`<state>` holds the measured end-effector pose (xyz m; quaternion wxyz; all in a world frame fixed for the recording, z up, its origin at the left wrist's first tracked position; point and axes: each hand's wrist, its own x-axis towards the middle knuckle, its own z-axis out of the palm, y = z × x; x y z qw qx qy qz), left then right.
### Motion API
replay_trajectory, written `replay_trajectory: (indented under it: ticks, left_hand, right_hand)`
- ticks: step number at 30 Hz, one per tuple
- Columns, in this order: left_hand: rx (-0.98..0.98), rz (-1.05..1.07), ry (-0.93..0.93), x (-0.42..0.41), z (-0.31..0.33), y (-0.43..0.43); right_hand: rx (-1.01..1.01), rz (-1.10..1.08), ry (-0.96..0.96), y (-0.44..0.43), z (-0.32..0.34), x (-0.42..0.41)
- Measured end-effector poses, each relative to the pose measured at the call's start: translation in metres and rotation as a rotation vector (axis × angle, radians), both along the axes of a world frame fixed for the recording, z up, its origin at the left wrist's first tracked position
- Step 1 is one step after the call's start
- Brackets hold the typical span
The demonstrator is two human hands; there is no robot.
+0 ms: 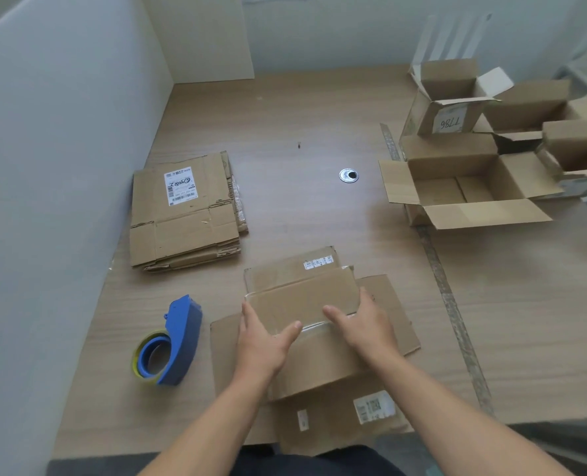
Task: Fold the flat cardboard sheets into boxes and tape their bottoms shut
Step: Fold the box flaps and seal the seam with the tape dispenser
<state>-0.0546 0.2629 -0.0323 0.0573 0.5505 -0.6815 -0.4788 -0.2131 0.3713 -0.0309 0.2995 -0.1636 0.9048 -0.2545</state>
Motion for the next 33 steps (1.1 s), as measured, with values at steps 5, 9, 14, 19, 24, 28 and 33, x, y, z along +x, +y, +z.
replay_trajectory:
  ticks: [5,9,14,19,24,28,33]
  left_hand:
    - [-0.081,0.026,-0.009,-0.004,-0.01,0.015]
    - [-0.085,0.043,-0.015,-0.007,-0.014,0.013]
    - [-0.084,0.078,0.027,-0.002,-0.012,0.009]
    - [-0.055,0.012,0.04,0.012,-0.011,0.002]
    - [0.102,0.046,0.206,0.03,-0.016,-0.012]
    - [0.274,0.169,0.383,0.034,-0.014,-0.018]
    - [0.292,0.15,0.39,0.038,-0.014,-0.023]
  right_hand:
    - [0.121,0.049,0.058,0.0,-0.002,0.018]
    - [0.066,0.097,0.061,0.0,-0.009,0.012]
    - [-0.011,0.084,0.061,0.002,-0.011,0.008]
    - [-0.053,0.099,0.028,0.006,-0.008,0.0]
    - [-0.169,0.134,-0.041,0.023,-0.003,-0.014]
    - [-0.268,0.081,-0.194,0.034,-0.014,-0.023]
    - [-0.413,-0.018,-0.426,0.033,-0.017,-0.026]
